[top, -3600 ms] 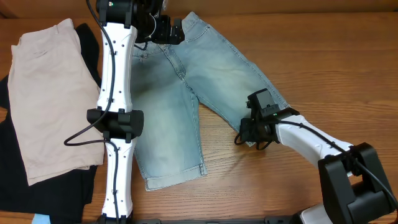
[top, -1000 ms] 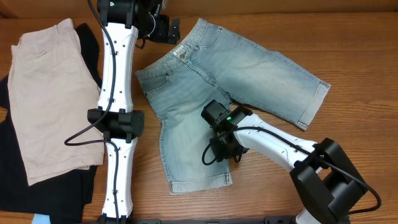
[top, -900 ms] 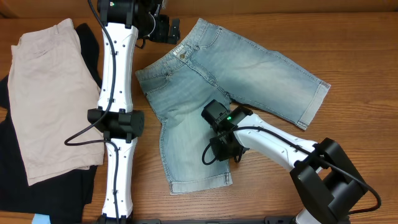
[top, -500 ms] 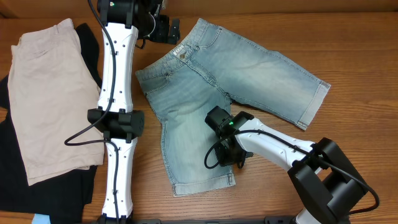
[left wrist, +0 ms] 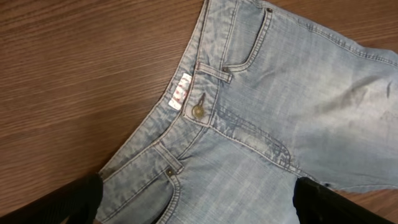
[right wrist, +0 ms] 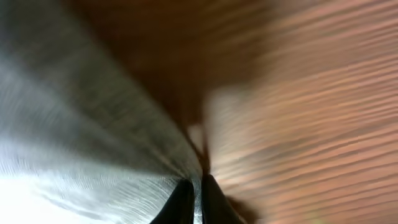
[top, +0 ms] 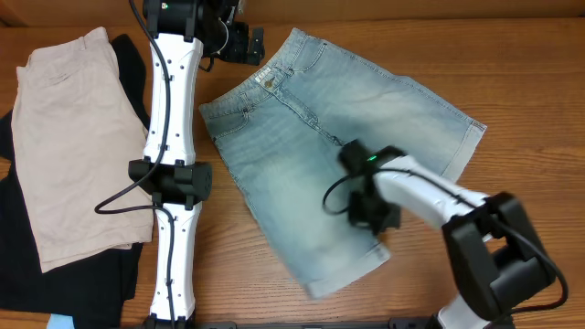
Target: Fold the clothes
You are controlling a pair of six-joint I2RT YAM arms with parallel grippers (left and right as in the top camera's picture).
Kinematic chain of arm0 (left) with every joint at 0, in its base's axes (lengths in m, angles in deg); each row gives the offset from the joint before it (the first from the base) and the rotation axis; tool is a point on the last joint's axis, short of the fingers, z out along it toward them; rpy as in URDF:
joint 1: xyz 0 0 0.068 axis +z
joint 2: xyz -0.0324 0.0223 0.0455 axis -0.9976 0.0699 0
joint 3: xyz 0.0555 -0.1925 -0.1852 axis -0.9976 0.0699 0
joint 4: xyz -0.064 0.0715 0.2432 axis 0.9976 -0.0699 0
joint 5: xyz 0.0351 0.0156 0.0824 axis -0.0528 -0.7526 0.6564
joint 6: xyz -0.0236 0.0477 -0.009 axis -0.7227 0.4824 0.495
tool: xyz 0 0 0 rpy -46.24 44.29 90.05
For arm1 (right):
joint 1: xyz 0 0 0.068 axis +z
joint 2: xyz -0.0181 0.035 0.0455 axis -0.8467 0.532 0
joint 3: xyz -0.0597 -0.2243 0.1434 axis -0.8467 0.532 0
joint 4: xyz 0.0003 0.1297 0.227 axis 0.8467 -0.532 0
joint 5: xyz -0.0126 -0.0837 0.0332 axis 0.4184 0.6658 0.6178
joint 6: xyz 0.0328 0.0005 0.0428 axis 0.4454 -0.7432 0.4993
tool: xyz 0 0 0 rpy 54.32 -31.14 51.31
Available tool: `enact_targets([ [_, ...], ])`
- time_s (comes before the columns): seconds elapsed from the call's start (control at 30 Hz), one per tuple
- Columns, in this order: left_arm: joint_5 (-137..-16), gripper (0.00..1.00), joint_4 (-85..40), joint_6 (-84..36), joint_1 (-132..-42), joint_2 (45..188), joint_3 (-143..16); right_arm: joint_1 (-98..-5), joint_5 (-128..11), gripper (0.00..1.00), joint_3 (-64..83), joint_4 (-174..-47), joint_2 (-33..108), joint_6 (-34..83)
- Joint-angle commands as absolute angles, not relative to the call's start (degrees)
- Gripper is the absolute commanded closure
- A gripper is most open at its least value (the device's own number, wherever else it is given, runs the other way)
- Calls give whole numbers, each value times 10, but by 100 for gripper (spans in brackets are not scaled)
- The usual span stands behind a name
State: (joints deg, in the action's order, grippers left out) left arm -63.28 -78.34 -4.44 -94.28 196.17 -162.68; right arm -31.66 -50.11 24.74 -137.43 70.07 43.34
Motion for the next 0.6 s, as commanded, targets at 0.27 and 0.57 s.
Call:
enact_targets([
  [0.27,-619,0,-752,-45,-952,1955,-1578,-604,-481,87,255,-1289,700,445],
  [0.57,-622,0,-686,10,-983,1956,-1449,-712,-555,61,172,-1313,683,371],
])
